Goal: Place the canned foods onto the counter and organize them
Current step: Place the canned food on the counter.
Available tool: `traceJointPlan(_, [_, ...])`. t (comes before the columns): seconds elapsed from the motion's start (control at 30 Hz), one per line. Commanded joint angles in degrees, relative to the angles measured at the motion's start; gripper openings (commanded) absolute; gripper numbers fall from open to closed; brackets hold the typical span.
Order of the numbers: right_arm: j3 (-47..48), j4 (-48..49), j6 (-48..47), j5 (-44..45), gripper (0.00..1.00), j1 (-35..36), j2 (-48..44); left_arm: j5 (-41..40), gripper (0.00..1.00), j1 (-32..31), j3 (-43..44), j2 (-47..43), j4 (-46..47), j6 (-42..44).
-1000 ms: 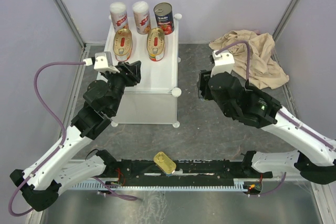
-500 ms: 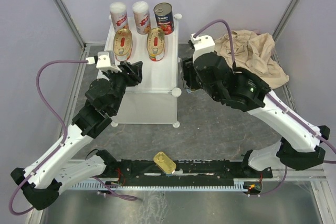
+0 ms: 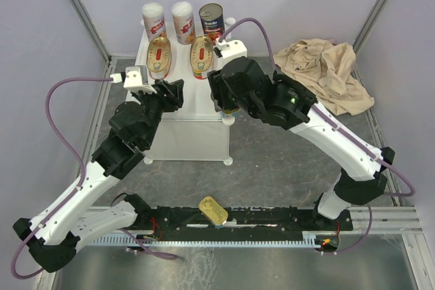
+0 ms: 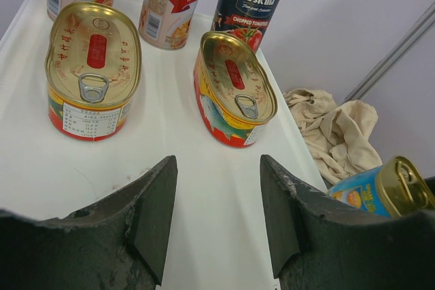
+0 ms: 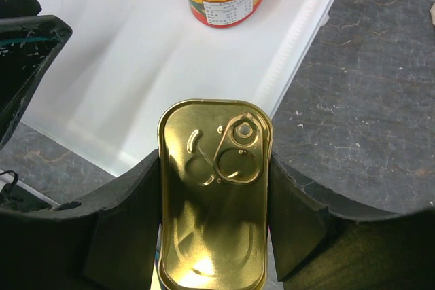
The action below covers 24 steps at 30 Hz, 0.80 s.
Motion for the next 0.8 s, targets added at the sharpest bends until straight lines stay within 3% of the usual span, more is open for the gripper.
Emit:
traceJointPlan(0.0, [6.0, 1.2, 0.7, -0.5, 0.27, -0.1, 2.3, 0.5, 0.59, -0.2, 1.6, -0.8, 2.0, 1.3])
traceJointPlan(0.6, [14.3, -0.7, 3.0, -0.9, 0.29, -0.1, 12.6, 0.7, 0.59, -0.2, 0.6, -1.1, 2.4, 1.5])
traceJointPlan(0.77, [13.0, 0.6, 3.4, -1.1, 0.41, 0.0, 12.9, 0.7, 0.59, -0.2, 0.7, -0.9, 2.1, 1.5])
